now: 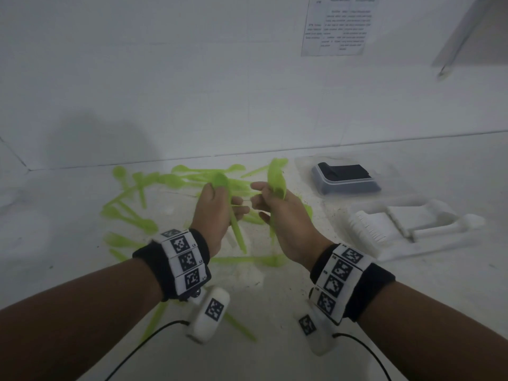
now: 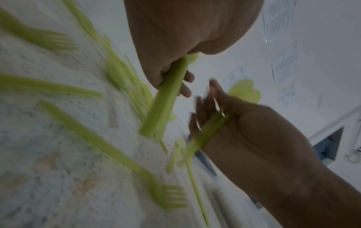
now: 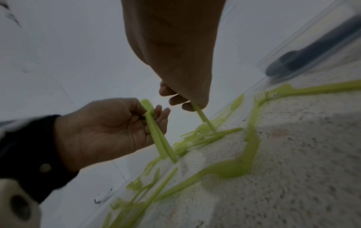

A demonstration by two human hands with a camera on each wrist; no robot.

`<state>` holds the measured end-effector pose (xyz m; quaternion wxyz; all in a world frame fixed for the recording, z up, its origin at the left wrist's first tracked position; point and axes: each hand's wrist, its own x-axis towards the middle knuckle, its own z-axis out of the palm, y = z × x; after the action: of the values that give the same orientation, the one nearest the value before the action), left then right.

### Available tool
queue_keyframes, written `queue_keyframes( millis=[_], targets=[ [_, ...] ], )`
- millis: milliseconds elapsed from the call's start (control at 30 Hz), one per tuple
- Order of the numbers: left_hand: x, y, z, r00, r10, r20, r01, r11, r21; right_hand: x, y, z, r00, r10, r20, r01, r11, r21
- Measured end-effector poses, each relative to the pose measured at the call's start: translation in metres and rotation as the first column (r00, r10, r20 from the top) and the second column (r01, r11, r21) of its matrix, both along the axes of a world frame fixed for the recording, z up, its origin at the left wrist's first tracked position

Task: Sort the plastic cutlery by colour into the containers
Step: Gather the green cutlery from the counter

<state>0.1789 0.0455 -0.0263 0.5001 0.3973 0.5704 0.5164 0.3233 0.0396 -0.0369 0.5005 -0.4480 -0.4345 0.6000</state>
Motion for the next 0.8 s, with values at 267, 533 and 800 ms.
queue_keyframes(
  millis=[267,533,800],
  targets=[
    [-0.002,0.002,0.003,0.997,-0.069,-0.016,0.068,0.997,-0.037,-0.009,-0.008,0.003,0.946,0.247,0.209,-0.252,0.968,-0.006],
    [-0.003,0.005,-0.004,0.998,-0.043,0.036,0.047,0.992,-0.117,-0.022,-0.016,0.003,0.879,0.334,0.341,-0.369,0.929,0.041],
    [-0.008,0.003,-0.002,0.986,0.029,0.165,-0.01,0.993,-0.117,-0.02,-0.017,0.001,0.951,0.176,0.255,-0.197,0.979,0.06]
  ],
)
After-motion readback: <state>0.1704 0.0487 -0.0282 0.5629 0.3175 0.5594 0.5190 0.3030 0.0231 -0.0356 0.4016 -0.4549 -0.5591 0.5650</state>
